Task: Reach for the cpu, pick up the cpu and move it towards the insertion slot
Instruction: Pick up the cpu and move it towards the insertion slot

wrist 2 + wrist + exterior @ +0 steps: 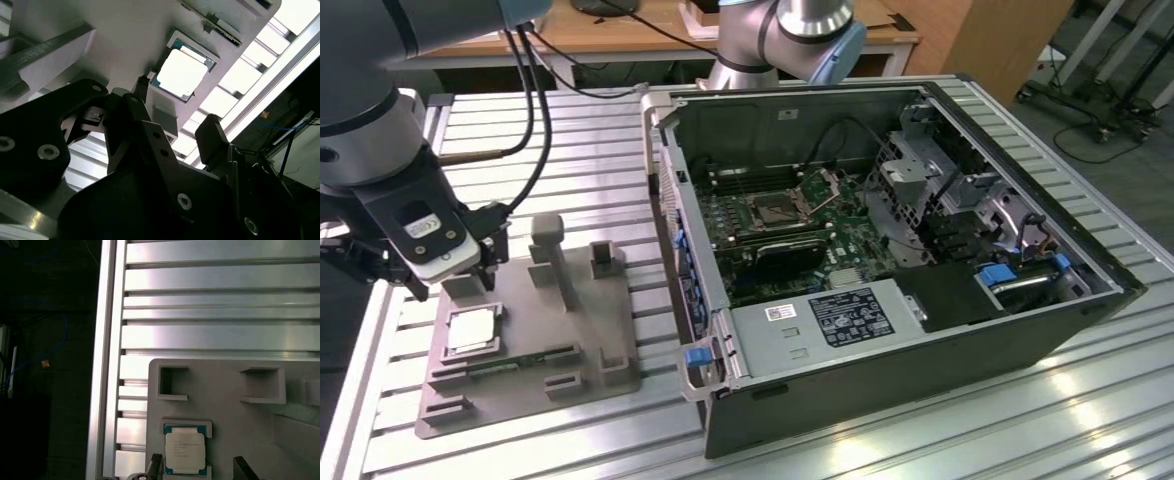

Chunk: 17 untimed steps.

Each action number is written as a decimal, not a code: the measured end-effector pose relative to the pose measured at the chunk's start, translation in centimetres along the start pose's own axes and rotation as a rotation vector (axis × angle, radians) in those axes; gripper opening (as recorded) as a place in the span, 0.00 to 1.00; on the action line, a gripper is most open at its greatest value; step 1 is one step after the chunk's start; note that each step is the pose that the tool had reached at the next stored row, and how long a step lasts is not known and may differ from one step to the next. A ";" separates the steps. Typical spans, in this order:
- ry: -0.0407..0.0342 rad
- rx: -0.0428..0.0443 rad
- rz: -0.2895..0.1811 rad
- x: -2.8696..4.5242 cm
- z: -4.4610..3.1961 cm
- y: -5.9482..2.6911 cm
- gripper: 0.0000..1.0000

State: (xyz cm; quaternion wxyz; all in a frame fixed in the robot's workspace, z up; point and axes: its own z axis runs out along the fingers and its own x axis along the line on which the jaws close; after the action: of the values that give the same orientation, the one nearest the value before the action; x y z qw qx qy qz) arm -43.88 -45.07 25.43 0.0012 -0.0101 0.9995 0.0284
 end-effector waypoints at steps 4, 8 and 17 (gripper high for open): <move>-0.0003 -0.0016 0.000 -0.01 0.05 0.00 0.65; -0.0002 -0.0015 0.000 0.00 0.05 -0.01 0.65; -0.0002 -0.0015 0.000 0.00 0.24 -0.04 0.65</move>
State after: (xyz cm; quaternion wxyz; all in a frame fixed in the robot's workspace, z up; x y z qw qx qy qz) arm -43.87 -45.09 25.19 0.0013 -0.0101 0.9995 0.0292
